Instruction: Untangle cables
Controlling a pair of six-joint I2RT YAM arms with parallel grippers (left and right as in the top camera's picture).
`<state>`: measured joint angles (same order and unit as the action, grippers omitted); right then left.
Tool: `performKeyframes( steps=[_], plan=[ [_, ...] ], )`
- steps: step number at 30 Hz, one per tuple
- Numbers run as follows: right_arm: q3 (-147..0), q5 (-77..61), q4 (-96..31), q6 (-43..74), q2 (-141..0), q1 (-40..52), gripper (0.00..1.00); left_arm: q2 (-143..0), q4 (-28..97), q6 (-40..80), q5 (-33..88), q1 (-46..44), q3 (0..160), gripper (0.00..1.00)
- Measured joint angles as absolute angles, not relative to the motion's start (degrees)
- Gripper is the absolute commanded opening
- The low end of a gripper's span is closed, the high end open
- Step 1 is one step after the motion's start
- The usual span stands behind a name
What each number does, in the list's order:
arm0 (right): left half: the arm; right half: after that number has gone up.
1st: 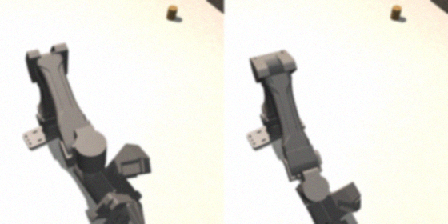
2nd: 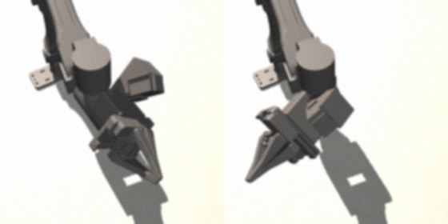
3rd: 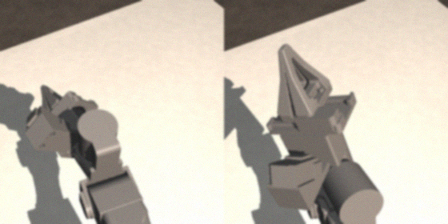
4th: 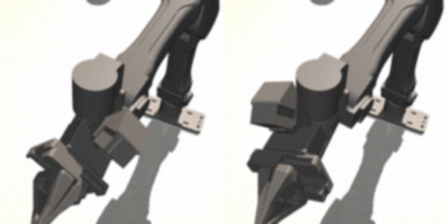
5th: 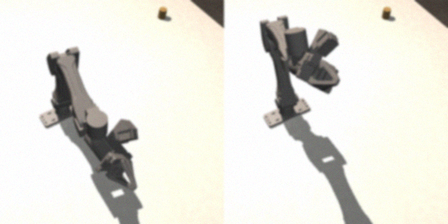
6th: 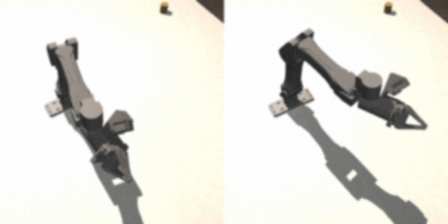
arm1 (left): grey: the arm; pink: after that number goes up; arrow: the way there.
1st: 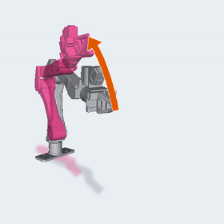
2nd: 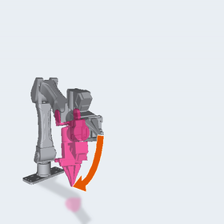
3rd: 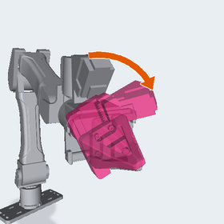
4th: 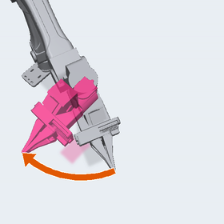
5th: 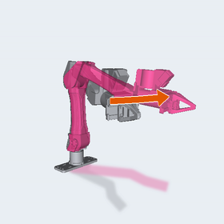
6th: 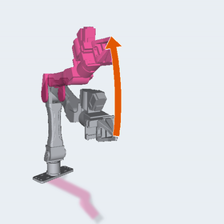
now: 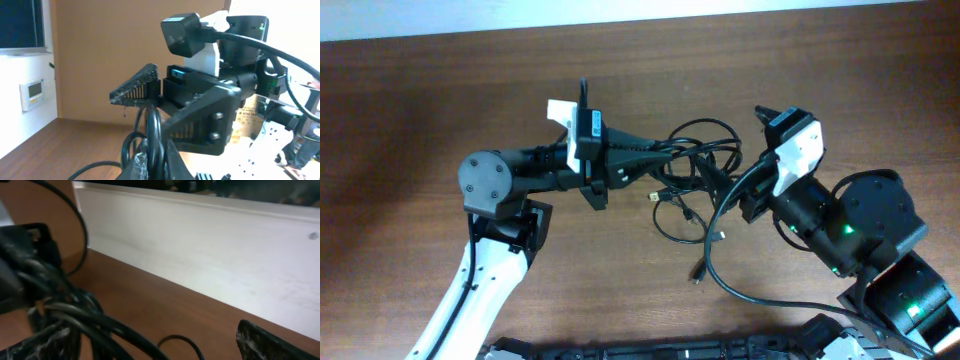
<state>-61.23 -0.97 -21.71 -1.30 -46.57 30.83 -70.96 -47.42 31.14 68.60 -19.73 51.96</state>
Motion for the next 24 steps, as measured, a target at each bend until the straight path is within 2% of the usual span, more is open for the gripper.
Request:
performKeyframes(
  steps=[6, 17, 24],
  plan=[
    [-61.2, 2.5, -17.8, -1.9, -47.2, 30.8, 1.0, -71.0, -47.5, 31.1, 68.6, -21.3, 52.0, 0.0],
    [-61.2, 2.3, -15.8, -4.3, -47.2, 30.8, 1.0, -71.0, -47.0, 28.1, 71.0, -21.5, 52.0, 0.0],
    [-61.2, 1.5, -12.7, -5.2, -47.2, 30.8, 1.0, -71.0, -47.0, 28.1, 72.9, -24.8, 52.0, 0.0]
  ],
)
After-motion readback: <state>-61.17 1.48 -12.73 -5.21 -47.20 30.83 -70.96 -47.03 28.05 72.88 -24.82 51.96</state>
